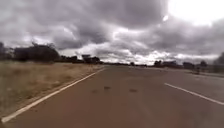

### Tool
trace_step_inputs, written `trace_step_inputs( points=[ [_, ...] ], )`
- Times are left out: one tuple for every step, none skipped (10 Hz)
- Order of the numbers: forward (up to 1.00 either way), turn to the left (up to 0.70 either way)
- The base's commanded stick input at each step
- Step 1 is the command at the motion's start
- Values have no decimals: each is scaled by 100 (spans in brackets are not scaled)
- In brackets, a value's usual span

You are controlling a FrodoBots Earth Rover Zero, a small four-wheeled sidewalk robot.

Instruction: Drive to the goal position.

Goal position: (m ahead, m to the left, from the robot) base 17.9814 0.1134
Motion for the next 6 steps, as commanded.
trace_step_inputs(
  points=[
    [85,4],
    [85,4],
    [85,4],
    [85,4],
    [85,4],
    [85,4]
  ],
)
